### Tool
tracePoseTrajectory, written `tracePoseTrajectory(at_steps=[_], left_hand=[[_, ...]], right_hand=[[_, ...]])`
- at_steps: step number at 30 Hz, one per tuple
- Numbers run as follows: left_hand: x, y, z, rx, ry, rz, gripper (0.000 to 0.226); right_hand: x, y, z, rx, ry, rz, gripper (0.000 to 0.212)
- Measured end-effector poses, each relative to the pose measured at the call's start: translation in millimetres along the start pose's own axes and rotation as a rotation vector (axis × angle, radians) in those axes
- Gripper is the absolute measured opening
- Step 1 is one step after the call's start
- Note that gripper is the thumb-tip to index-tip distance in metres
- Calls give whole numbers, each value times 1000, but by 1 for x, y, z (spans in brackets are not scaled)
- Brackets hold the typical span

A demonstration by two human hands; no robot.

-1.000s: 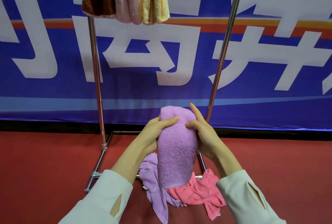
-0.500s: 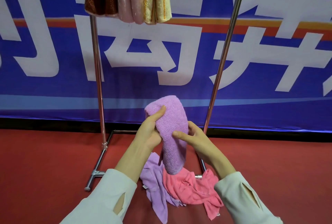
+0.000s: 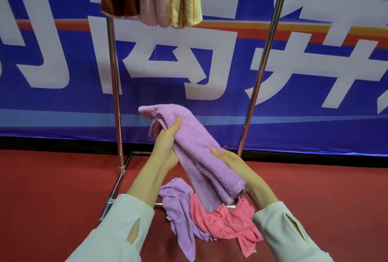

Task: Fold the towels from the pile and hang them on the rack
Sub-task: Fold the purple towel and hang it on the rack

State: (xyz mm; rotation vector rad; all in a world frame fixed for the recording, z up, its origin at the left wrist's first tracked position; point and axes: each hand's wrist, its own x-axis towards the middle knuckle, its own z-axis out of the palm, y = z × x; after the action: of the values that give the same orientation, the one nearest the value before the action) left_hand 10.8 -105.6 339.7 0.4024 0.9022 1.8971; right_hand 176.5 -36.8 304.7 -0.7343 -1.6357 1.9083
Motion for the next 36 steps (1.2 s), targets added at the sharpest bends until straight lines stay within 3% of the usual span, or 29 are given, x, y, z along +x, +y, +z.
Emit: tracePoseTrajectory(at_steps=[8,13,18,21,23,25,28,30,33,36], left_hand=[[0,-8,-1,13,41,-121,45],[0,-5,1,295,-21,-105,46],[-1,-12,4,693,-102,50,44],[3,-13,-2,822,25,49,73],[4,-10,-4,729,86,-74,94],[1,-7,-4,606,43,-134,94],[-5,0,-7,623,-157,-138,71],[-9,3,-6,706,-246,-113,70],[-8,-1,-2,752,-219,8,70],[-8,-9,1,839,-178,179,64]], right_hand=[[-2,4,10,-122,13,-86,34],[-1,-5,16,-72,128,-164,49],[-1,-10,11,-134,130,-242,59],[-1,-12,14,-163,144,-325,44],[-1,-15,17,-205,203,-379,26],[-2,-15,17,-219,258,-374,20],[-4,-18,11,-194,254,-301,45],[-5,-20,4,-202,235,-254,65],[-8,-27,2,-309,227,-199,78],[-11,-32,5,-604,279,-186,81]])
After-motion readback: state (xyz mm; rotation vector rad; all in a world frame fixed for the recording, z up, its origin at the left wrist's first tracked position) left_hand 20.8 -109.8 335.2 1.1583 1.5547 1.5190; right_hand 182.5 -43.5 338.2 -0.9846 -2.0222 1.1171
